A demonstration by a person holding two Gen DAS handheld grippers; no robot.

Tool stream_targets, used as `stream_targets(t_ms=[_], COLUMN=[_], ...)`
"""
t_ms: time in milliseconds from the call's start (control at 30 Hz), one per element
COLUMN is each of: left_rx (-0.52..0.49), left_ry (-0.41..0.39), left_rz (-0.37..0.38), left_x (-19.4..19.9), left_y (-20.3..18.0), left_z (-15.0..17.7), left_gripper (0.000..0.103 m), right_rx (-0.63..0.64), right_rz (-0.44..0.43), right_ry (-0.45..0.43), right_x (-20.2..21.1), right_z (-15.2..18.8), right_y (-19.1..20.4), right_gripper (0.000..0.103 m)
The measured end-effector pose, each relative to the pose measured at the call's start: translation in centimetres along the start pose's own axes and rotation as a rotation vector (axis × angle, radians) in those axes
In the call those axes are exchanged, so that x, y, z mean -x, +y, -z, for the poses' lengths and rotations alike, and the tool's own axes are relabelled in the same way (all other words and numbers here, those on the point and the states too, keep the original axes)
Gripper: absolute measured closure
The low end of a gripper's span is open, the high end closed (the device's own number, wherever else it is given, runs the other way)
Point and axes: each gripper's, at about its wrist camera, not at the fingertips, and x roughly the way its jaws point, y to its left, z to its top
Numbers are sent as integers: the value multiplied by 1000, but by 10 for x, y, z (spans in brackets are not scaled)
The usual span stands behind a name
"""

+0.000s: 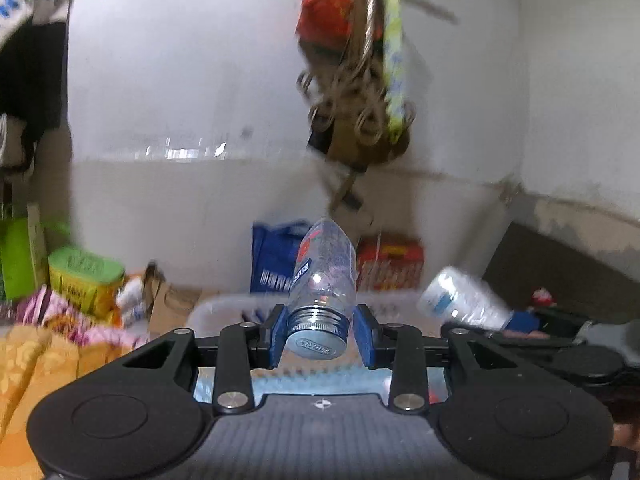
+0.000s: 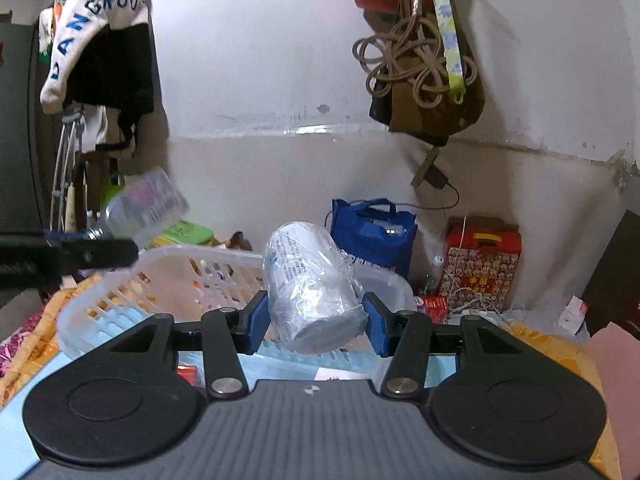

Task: Organize objects
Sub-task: 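Carry both items over the clear basket and open both grippers to drop them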

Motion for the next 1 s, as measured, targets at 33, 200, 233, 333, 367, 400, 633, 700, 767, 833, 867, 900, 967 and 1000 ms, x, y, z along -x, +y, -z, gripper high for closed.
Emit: stream_targets(t_ms=[33,200,233,333,367,400,633,700,767,833,867,900,967,1000], left_rx=[-2,-14,-21,-45,-54,-62,-84,-67,-71,-91,-104,-121,-138,-143], left_ry=[15,43,42,37,40,45,-32,-57,-76,-99,-105,-114,-131,-139], left_rz=[-7,-35,-35,-38,-37,-37,-55,-31,-18,-13,-13,-11,-6,-2], left_x=[-5,-17,-20,-18,-19,-23,-1,11,21,31,35,39,47,51], left_y=[1,3,3,-1,-3,-3,-3,-3,-6,-12,-16,-19,-25,-28], left_z=[3,12,12,16,17,15,21,21,23,29,31,35,43,45], left_gripper=[63,65,65,65,65,64,24,23,21,18,18,18,18,18], right_rx=[-2,0,9,15,22,30,-35,-82,-110,-117,-114,-104,-74,-61], right_rz=[-5,-16,-12,-34,-42,-52,-40,-62,-85,-92,-90,-84,-64,-55], right_ry=[8,28,28,27,30,41,-102,-109,-118,-130,-146,-161,-191,-200], right_x=[-3,-13,-14,-14,-14,-17,21,34,47,57,65,68,77,78], right_z=[2,7,7,4,4,3,11,15,21,25,28,29,33,33], right_y=[0,1,2,4,5,6,-3,-9,-12,-14,-14,-10,-7,-5], right_gripper=[50,50,50,49,47,37,0,0,0,0,0,0,0,0])
